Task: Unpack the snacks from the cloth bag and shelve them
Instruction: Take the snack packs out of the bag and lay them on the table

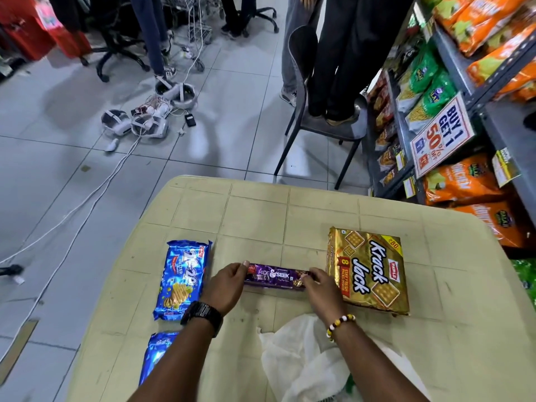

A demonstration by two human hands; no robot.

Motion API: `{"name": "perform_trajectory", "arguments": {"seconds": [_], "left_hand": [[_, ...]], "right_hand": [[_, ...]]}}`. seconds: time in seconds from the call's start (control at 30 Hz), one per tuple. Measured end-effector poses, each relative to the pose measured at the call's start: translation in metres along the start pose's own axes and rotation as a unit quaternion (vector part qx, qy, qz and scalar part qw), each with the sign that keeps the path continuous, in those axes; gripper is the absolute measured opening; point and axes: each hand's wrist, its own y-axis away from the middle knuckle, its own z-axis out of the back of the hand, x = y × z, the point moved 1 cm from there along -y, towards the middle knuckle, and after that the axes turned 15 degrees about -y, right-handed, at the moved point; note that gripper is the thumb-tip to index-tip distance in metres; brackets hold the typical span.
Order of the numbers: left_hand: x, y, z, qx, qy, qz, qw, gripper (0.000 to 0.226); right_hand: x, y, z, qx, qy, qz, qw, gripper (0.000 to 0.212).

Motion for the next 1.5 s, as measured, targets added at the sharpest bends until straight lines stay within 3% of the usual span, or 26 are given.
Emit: {"name": "perform_trajectory", "arguments": {"seconds": [0.33, 0.6, 0.87, 1.07, 1.27, 1.4, 1.5], "left_hand": [[0.0, 0.009, 0.007, -0.021, 0.022, 0.014, 0.999, 0.041], [0.005, 0.039, 0.037, -0.053, 0.049, 0.044, 0.996, 0.039], [0.035, 0.116, 0.062, -0.102, 0.054, 0.077, 0.99, 0.039], [0.082, 0.177, 0.073, -0.114, 0.056, 0.122, 0.984, 0.035], [0.153, 0.187, 0.053, -0.044, 0.006, 0.161, 0.986, 0.039], [0.193, 0.17, 0.047, 0.03, 0.008, 0.178, 0.983, 0.05], [0.205, 0.156, 0.05, 0.066, 0.043, 0.159, 0.984, 0.041]], "right_hand": [[-0.004, 0.005, 0.003, -0.01, 0.001, 0.002, 1.0, 0.058], [0.018, 0.021, 0.008, -0.034, -0.011, 0.085, 0.996, 0.058], [0.026, 0.069, -0.005, 0.06, 0.009, 0.152, 0.987, 0.047], [-0.004, 0.122, -0.033, 0.161, 0.014, 0.063, 0.985, 0.045], [-0.072, 0.17, -0.093, 0.237, 0.005, -0.036, 0.971, 0.006], [-0.082, 0.181, -0.144, 0.216, -0.019, -0.119, 0.969, 0.02], [-0.078, 0.182, -0.187, 0.183, -0.046, -0.134, 0.973, 0.024]]}}
